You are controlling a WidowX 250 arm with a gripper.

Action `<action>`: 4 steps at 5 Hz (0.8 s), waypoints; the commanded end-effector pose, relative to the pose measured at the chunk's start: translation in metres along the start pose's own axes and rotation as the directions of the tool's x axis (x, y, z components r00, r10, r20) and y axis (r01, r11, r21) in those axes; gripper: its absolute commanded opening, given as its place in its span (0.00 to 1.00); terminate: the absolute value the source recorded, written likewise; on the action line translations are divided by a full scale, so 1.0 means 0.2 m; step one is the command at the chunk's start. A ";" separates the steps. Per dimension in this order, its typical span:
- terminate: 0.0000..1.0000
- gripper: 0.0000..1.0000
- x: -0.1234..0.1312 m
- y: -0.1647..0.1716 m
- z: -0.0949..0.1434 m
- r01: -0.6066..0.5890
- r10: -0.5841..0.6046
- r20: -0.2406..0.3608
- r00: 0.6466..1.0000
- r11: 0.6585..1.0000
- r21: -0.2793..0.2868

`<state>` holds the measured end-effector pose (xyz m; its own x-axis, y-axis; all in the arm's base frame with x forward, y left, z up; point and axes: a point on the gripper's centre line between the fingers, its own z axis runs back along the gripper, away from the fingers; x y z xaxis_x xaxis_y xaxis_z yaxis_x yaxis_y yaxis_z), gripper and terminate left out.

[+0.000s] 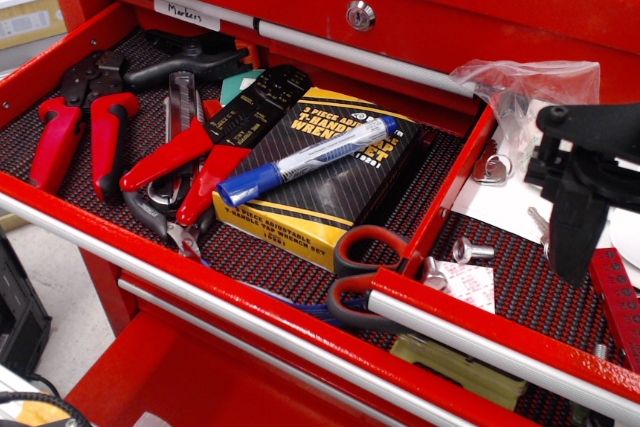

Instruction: Pick up blue pen and put into drawer

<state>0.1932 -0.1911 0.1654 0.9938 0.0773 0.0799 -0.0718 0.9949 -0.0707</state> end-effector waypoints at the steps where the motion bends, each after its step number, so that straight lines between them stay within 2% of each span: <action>1: 0.00 1.00 0.00 0.00 0.00 0.000 0.000 0.000 1.000 1.000 0.000; 2: 0.00 1.00 0.10 0.19 0.03 0.125 -0.125 -0.004 0.992 0.991 0.053; 3: 0.00 1.00 0.21 0.37 0.05 0.204 -0.206 0.004 0.978 0.969 0.138; 4: 0.00 1.00 0.34 0.58 0.04 0.305 -0.313 0.012 0.950 0.933 0.192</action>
<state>0.2555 -0.0590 0.1553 0.9669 -0.2386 0.0903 0.2218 0.9611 0.1645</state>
